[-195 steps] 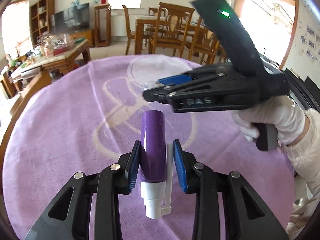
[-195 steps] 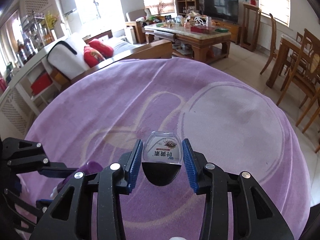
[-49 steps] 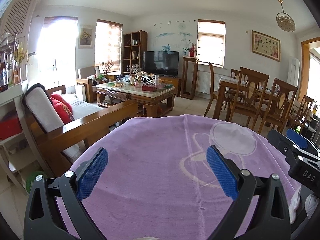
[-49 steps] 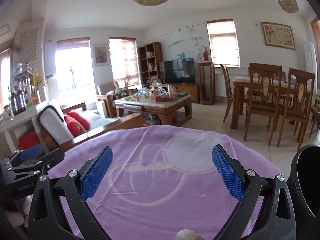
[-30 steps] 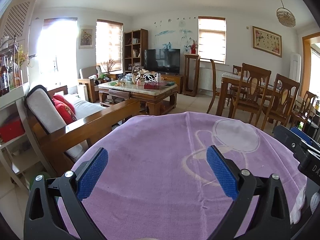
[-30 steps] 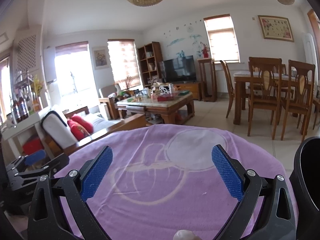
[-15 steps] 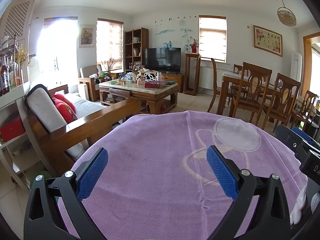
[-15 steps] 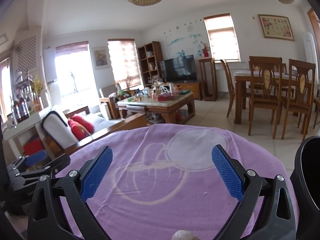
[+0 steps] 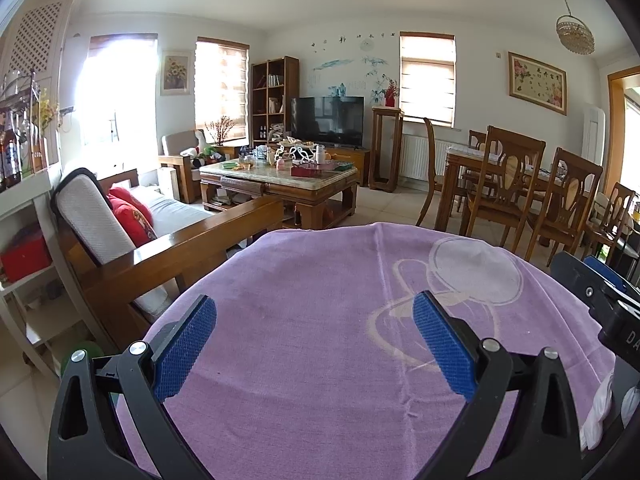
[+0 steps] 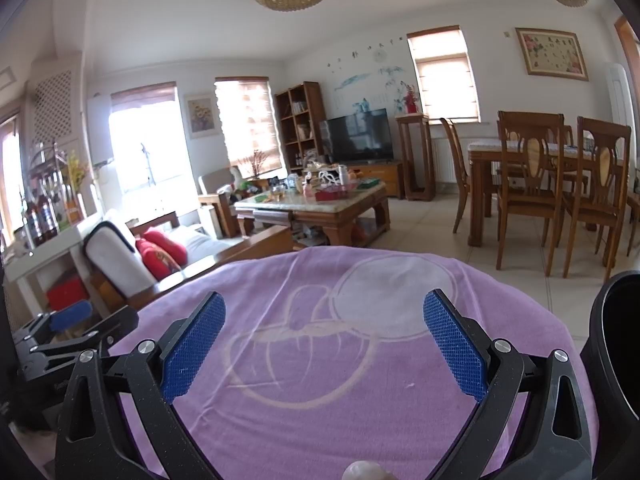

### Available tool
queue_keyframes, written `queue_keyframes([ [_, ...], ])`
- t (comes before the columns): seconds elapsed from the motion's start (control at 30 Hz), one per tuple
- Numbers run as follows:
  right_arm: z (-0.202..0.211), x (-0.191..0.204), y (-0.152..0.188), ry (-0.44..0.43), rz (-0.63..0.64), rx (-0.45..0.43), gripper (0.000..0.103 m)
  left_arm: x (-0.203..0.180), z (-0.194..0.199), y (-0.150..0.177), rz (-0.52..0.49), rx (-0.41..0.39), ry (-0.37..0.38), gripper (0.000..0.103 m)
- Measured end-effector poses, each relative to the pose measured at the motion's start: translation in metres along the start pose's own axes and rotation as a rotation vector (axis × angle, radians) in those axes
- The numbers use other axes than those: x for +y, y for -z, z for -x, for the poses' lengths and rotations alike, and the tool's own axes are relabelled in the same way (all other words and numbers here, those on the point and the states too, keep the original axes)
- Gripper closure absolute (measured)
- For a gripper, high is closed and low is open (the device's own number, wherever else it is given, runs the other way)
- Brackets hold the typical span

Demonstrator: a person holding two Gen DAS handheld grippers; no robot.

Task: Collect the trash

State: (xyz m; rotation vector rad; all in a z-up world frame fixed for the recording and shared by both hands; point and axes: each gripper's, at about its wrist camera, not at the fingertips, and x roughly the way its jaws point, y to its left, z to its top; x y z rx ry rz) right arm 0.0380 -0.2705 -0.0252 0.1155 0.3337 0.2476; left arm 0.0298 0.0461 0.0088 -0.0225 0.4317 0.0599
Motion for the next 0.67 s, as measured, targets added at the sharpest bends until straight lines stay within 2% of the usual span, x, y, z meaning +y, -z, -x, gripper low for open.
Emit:
queue_keyframes([
  [0.67,-0.0001,-0.0004,-0.0016,0.001,-0.002,0.001,0.005,0.0002,0.0006,0.0004,-0.001,-0.002,-0.003,0.005],
])
